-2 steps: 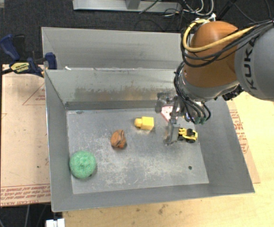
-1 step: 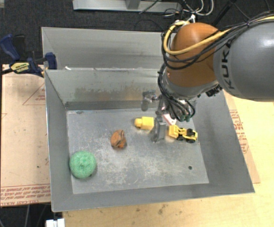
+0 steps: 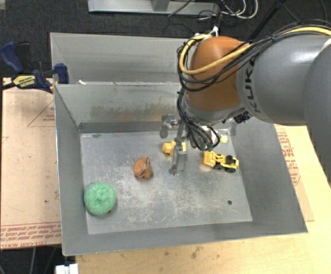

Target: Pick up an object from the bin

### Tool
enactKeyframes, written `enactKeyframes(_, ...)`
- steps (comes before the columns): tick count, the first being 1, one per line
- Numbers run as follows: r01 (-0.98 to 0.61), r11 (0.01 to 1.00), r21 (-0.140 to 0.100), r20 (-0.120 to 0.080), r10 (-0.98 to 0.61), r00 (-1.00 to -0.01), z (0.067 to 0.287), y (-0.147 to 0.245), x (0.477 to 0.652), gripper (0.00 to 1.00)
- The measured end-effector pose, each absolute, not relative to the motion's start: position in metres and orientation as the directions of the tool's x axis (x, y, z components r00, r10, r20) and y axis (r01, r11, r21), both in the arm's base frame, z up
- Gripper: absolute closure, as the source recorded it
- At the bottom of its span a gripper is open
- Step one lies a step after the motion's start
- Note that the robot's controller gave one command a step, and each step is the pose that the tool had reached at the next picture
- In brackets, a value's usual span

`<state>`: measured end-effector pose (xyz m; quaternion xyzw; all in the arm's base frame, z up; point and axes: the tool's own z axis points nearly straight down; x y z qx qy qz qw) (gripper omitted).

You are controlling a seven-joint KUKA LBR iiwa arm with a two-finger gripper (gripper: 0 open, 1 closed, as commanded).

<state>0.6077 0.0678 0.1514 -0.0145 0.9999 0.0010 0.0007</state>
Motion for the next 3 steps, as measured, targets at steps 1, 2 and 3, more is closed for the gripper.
enactKeyframes(1,-0.081,0.997,0.001,-0.002,-0.081,-0.997,0.14,0.076,0.613,0.0)
enactKeyframes(2,-0.286,0.958,0.0,-0.007,-0.286,-0.958,0.104,0.097,0.611,0.0)
enactKeyframes(3,-0.298,0.955,0.002,0.001,-0.298,-0.955,0.08,0.106,0.59,0.0)
